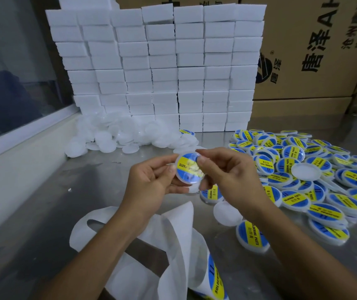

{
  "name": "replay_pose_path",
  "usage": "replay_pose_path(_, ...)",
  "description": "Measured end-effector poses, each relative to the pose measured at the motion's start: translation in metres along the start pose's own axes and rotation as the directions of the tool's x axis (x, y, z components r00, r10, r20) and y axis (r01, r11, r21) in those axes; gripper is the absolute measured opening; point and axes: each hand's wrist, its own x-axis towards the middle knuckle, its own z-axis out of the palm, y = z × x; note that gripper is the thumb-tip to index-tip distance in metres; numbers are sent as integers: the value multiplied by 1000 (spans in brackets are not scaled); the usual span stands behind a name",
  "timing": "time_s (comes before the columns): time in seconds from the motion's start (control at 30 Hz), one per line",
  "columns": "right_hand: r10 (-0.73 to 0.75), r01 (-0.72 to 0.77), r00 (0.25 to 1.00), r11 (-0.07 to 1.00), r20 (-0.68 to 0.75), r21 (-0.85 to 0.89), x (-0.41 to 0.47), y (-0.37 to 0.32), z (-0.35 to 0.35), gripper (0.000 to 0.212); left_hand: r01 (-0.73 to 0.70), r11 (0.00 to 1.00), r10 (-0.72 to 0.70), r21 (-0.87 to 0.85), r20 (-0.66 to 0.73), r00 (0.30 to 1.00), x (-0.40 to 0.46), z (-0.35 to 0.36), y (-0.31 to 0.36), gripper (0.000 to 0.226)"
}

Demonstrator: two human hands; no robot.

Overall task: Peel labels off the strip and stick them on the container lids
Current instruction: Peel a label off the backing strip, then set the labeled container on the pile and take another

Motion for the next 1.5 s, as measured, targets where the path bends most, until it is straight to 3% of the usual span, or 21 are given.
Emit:
replay_pose_path(0.13, -27, 16, 993, 996, -115, -89, 0, 0, 0, 8, -23, 996, 17, 90, 62, 998, -2, 3, -1, 24)
replay_pose_path(0.23, 11, -45, 970, 990, -244, -135, 5, 5, -5, 9, -115, 952, 111, 283, 29, 993, 0, -2, -4, 14)
replay_pose_path(0.33, 66, -108, 904, 991, -423, -77, 12, 12, -21, 19, -202, 867, 129, 455, 186, 974, 2, -14, 1, 18)
replay_pose_path(0.43, 195, -136, 788, 980, -583, 144, 20, 17, -43, 33, -195, 776, -77, 600, 396, 915, 5, -29, 9, 46)
replay_pose_path(0.53, 306, -131, 683, 945, -663, 301, 26, 25, -60, 54, -145, 701, -324, 699, 493, 807, 9, -45, 10, 65)
replay_pose_path(0.63, 372, -195, 616, 926, -694, 324, 29, 32, -69, 68, -119, 642, -423, 757, 479, 769, 12, -52, 2, 61)
replay_pose_path(0.7, 363, -247, 604, 932, -710, 266, 28, 34, -69, 63, -84, 654, -441, 752, 469, 765, 13, -53, -4, 48)
replay_pose_path(0.77, 321, -272, 621, 944, -715, 188, 26, 32, -65, 52, -71, 681, -429, 729, 476, 768, 14, -52, -10, 35)
replay_pose_path(0.87, 208, -246, 752, 969, -625, 25, 21, 25, -51, 23, -97, 691, -257, 717, 368, 894, 17, -50, -19, 29)
replay_pose_path(0.97, 125, -176, 921, 979, -369, -107, 13, 13, -30, 8, -155, 724, 21, 672, 204, 979, 20, -46, -23, 39)
replay_pose_path(1.03, 160, -179, 976, 975, -147, -130, 7, 6, -15, 18, -226, 721, 194, 655, 123, 973, 20, -43, -21, 44)
replay_pose_path(1.13, 298, -262, 939, 942, 172, -208, 1, 6, 0, 55, -323, 707, 357, 629, 77, 931, 19, -37, -16, 44)
replay_pose_path(1.2, 327, -215, 895, 912, 302, -350, -3, 10, 3, 48, -348, 717, 410, 604, 37, 911, 17, -35, -14, 42)
replay_pose_path(1.27, 291, -123, 903, 881, 316, -457, -3, 15, 4, 28, -360, 732, 441, 578, 1, 898, 17, -33, -13, 41)
replay_pose_path(1.37, 191, -100, 967, 890, 166, -444, -1, 23, 3, 9, -370, 747, 458, 552, -23, 889, 15, -29, -12, 44)
replay_pose_path(1.5, 48, -76, 996, 915, -80, -397, 3, 28, -2, 9, -442, 670, 559, 597, -14, 829, 11, -24, -9, 24)
